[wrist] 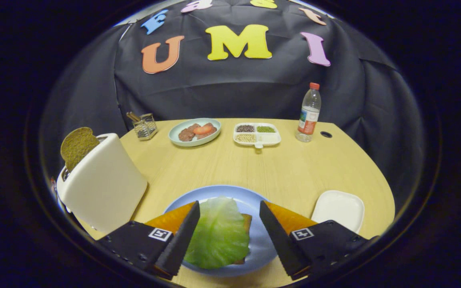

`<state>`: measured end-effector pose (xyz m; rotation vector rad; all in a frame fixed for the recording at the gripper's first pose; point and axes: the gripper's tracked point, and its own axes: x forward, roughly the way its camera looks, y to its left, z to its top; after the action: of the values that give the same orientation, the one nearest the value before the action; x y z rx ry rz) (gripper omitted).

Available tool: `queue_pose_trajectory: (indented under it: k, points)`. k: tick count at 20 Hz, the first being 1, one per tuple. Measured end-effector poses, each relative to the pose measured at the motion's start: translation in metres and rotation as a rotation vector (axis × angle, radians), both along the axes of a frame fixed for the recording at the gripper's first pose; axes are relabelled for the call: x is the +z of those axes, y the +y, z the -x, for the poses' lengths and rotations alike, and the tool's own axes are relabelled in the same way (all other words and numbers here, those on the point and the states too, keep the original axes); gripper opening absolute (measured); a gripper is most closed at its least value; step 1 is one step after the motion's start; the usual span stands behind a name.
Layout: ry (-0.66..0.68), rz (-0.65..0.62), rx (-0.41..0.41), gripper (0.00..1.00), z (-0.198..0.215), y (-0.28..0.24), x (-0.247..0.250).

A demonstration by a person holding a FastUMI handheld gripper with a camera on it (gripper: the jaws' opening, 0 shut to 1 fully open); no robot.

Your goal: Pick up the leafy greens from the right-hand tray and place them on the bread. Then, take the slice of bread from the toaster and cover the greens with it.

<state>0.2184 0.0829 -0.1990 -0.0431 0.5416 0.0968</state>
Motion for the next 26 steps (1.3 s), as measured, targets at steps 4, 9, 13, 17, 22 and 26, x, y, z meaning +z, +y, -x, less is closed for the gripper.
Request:
queue_pose_trajectory:
  k: [4,9,13,17,22,26]
  points:
    - [-0.066,0.017,0.009,0.95,0.022,0.012,0.035]
    - [-0.136,-0.007,0.048,0.95,0.043,0.051,0.078]
    - [-0.169,-0.02,0.078,0.95,0.05,0.09,0.102]
    - [-0.175,-0.041,0.1,0.95,0.053,0.132,0.118]
    - [-0.208,-0.02,0.153,0.95,0.054,0.183,0.139]
    - [-0.187,-0.006,0.198,0.95,0.042,0.223,0.134]
